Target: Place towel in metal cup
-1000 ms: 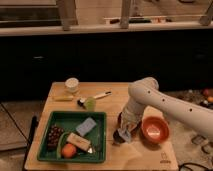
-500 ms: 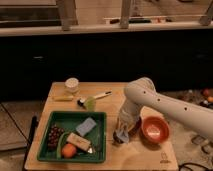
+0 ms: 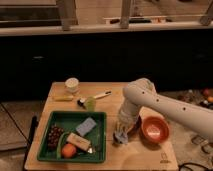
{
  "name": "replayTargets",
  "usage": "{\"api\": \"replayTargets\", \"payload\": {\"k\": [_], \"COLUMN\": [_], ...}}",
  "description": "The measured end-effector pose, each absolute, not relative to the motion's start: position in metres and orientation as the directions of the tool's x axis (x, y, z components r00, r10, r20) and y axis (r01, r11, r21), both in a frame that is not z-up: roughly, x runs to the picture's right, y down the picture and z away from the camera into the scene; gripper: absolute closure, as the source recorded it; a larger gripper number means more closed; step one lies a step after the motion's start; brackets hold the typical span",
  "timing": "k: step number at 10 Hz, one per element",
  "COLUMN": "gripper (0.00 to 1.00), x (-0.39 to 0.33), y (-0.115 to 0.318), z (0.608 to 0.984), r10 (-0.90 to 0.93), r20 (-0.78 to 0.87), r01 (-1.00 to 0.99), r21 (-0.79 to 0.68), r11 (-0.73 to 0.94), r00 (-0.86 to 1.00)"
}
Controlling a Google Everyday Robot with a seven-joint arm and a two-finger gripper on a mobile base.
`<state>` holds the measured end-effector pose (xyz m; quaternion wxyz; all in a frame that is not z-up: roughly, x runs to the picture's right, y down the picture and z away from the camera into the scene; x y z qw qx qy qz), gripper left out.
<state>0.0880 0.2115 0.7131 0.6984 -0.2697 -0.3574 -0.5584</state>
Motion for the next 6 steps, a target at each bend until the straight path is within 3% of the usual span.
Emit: {"api": "replayTargets", "payload": {"k": [3, 4, 6], "gripper": [0.29, 0.23, 0.20], "x": [0.0849, 0.0841, 0.0835], "y": [0.2118, 0.2115, 0.2113], "z": [0.7143, 0.7147, 0.7153], "r10": [-0.584, -0.584, -0.583], "r20": [0.803, 0.804, 0.805], "r01": [0.974, 0.974, 0.975], "r21": [0.024, 0.025, 0.027], "r11": [0.226, 0.224, 0.221], "r00": [0.116, 0.114, 0.110]}}
